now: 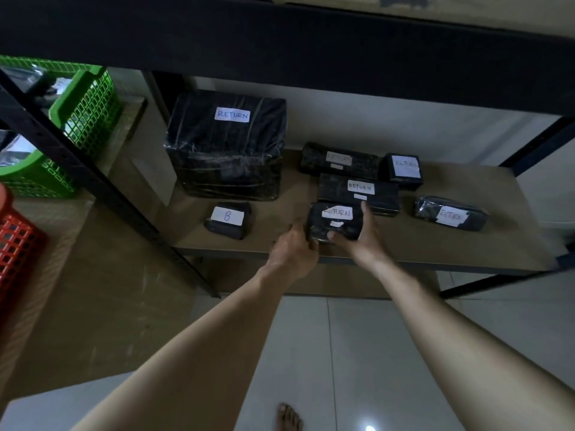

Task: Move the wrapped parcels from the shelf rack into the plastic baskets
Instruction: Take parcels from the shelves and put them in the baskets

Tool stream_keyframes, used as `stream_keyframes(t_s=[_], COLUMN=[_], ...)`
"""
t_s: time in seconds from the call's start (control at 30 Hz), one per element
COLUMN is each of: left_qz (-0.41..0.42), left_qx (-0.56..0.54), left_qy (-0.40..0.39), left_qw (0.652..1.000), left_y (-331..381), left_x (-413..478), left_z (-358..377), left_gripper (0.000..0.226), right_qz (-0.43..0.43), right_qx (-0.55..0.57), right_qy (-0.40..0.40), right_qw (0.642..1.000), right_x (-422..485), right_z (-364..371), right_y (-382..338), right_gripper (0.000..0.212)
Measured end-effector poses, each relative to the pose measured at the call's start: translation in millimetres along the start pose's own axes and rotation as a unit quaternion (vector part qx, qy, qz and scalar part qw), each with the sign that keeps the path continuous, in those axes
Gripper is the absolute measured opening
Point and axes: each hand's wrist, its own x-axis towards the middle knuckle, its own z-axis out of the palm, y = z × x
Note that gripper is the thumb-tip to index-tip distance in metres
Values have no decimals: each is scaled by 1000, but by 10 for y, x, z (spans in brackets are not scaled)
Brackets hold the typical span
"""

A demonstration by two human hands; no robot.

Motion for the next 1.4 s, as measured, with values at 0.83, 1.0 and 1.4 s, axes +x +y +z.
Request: stream_keyframes(t_s=[0.83, 1.0, 1.4], left_qz=[77, 89, 62], left_qx=[37, 51, 102], left_qy=[219, 277, 328], left_qw=[972, 955, 937], left_y=[-221, -596, -1894], left_x=[-2282, -3046, -4563], left_z=[-1314, -1963, -3648], left_gripper=[51, 50, 48], right_qz=[-177, -227, -352], right_qx=[-55, -62, -87], right_qy=[-25, -8, 40], right_qw=[982, 972, 931], right_x=[-1977, -2549, -3678], right_z=[246, 621, 2007], right_y=[-1168, -1910, -3631], right_gripper=[89, 88, 90])
